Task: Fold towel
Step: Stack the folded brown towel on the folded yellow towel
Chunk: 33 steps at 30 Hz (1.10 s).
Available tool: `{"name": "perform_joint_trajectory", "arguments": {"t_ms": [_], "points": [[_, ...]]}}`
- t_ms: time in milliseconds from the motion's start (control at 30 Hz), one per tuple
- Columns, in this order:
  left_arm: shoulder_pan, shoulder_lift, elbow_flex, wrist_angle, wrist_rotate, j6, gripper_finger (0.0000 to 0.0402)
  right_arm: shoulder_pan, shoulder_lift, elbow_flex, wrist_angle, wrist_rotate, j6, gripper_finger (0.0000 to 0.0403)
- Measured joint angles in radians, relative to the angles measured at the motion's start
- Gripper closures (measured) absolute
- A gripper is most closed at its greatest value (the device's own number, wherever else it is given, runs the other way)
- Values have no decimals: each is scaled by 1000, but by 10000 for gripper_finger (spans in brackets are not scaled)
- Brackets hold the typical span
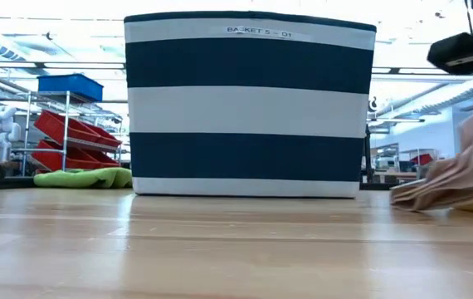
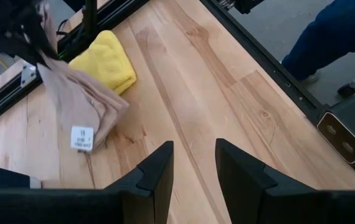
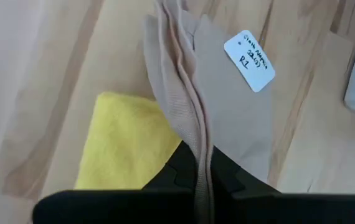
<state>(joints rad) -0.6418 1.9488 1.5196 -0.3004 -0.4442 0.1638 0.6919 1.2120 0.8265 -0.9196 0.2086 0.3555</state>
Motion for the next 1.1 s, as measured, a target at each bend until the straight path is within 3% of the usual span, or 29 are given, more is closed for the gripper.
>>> {"name": "perform_joint_trajectory", "arguments": {"t_ms": [400, 733, 967, 1100], "points": [[2, 0, 0, 16, 0, -2, 276, 116, -25, -68, -22, 20, 184, 403], [19, 0, 0, 18, 1, 0, 276, 178, -25, -262, 290, -6, 306, 399], [23, 0, 0, 18, 1, 0, 276, 218, -25, -305, 333, -5, 403, 396], [23, 0, 0, 18, 2, 1, 276, 221, -25, -312, 379, -7, 419, 365]]}}
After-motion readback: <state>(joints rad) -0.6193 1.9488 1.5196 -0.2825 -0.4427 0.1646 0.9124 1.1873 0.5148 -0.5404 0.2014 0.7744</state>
